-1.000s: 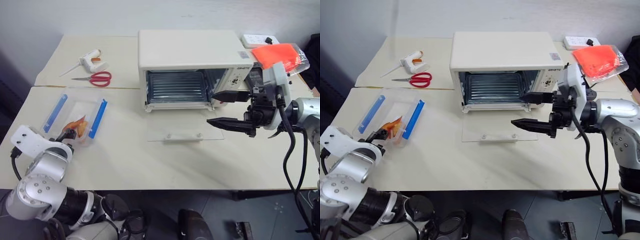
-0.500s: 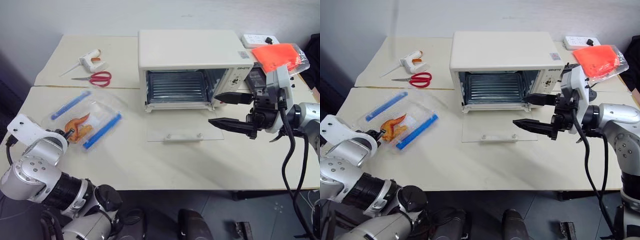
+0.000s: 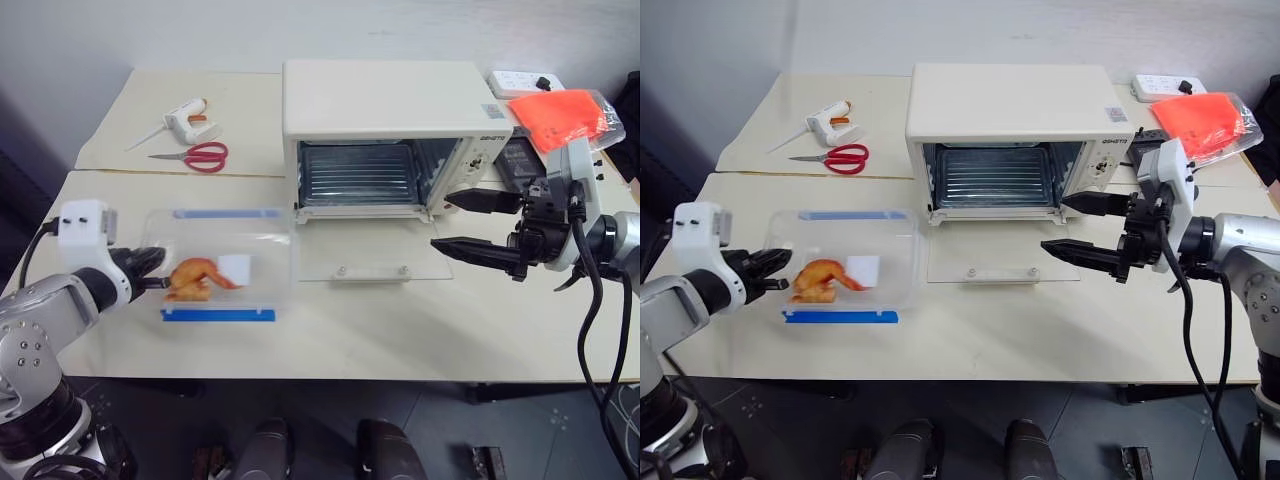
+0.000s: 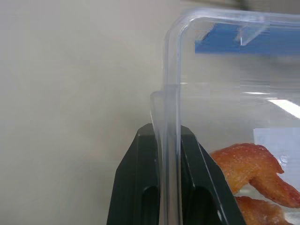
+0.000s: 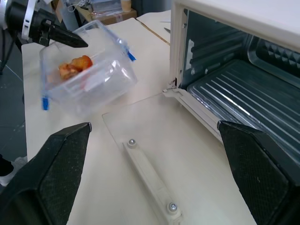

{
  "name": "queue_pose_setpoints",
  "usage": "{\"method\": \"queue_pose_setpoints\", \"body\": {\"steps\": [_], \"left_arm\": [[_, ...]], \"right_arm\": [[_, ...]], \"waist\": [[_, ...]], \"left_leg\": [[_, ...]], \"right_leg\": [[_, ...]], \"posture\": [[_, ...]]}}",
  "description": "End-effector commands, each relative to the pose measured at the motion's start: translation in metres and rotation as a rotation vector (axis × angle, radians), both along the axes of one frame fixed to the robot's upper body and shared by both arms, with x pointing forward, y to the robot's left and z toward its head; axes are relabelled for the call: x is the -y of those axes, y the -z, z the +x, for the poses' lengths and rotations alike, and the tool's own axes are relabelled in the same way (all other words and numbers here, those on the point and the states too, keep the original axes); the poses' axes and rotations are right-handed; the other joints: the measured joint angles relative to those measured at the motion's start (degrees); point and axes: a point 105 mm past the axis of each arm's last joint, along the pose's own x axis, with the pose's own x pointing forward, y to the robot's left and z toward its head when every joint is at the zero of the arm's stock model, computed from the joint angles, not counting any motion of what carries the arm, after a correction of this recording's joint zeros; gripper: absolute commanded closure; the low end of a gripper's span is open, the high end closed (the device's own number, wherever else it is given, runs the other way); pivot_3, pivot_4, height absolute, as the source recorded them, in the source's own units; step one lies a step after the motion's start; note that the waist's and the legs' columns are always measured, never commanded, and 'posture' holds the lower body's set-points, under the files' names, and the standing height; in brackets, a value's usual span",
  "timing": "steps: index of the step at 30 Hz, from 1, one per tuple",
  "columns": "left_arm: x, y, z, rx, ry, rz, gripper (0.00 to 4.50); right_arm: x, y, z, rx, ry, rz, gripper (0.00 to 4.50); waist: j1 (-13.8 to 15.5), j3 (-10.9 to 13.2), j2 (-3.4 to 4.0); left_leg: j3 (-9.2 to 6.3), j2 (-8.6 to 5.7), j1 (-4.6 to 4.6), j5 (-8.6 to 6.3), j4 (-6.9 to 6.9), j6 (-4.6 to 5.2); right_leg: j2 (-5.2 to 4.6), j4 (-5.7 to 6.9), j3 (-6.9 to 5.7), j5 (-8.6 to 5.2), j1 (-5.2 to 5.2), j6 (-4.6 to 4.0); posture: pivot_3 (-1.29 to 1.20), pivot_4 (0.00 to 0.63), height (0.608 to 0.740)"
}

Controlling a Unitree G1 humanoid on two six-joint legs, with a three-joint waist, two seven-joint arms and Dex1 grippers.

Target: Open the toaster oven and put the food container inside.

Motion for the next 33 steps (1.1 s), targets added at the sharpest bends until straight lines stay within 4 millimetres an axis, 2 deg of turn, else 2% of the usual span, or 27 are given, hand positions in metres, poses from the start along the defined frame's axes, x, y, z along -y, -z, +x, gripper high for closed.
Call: {"method": "queue_pose_setpoints", "body": {"steps": [1, 6, 9, 14, 21, 31, 33], "left_arm": [[0.008, -0.020, 0.006, 0.035, 0.096, -0.027, 4.41], [0.049, -0.032, 0.033, 0.006, 0.239, -0.100, 4.41], [0.067, -0.031, 0.044, -0.043, 0.281, -0.085, 4.41], [0.107, -0.029, 0.060, -0.112, 0.373, -0.059, 4.41], [0.133, -0.030, 0.074, -0.144, 0.392, 0.001, 4.41], [0.145, -0.022, 0.089, -0.151, 0.304, -0.028, 4.41], [0.146, -0.021, 0.091, -0.144, 0.285, -0.045, 3.70]], "right_arm": [[0.009, -0.012, -0.010, 0.052, 0.036, -0.015, 0.00], [0.019, -0.008, -0.018, 0.037, 0.083, -0.028, 0.00], [0.021, -0.009, -0.022, 0.040, 0.100, -0.028, 0.00], [0.022, -0.008, -0.030, 0.047, 0.134, -0.019, 0.00], [0.021, -0.003, -0.039, 0.048, 0.172, -0.005, 0.00], [0.030, -0.002, -0.039, 0.071, 0.255, -0.014, 0.00], [0.032, -0.002, -0.038, 0.071, 0.267, -0.011, 0.00]], "waist": [[-0.1, 0.0, 0.00], [-0.1, 0.0, 0.03], [0.0, 0.0, 0.03], [0.0, 0.0, 0.02], [-0.1, 0.0, 0.02], [0.1, 0.0, 0.02], [0.2, 0.0, 0.02]], "left_leg": [[0.00, 0.01, -0.01, 0.00, -0.01, 0.00], [0.04, 0.02, -0.01, 0.00, -0.06, 0.00], [0.05, -0.01, -0.02, 0.01, -0.01, 0.02], [0.07, -0.05, -0.02, 0.01, -0.02, 0.03], [0.17, -0.10, -0.02, 0.05, -0.03, -0.04], [0.16, -0.10, -0.02, 0.07, 0.00, -0.05], [0.16, -0.11, -0.02, 0.07, 0.01, -0.05]], "right_leg": [[0.01, 0.01, 0.00, 0.00, -0.02, 0.00], [0.06, 0.18, -0.01, 0.00, -0.04, 0.01], [0.06, 0.18, -0.01, 0.03, 0.01, 0.06], [0.10, 0.20, -0.01, 0.03, -0.01, 0.07], [0.26, 0.18, 0.03, 0.03, -0.06, 0.07], [0.23, 0.20, 0.03, 0.03, -0.04, 0.07], [0.23, 0.20, 0.04, 0.03, -0.03, 0.07]], "posture": [[0.00, 0.150, 0.740], [0.00, 0.150, 0.740], [0.00, 0.150, 0.740], [0.00, 0.150, 0.740], [0.00, 0.150, 0.740], [0.00, 0.150, 0.740], [0.00, 0.150, 0.740]]}}
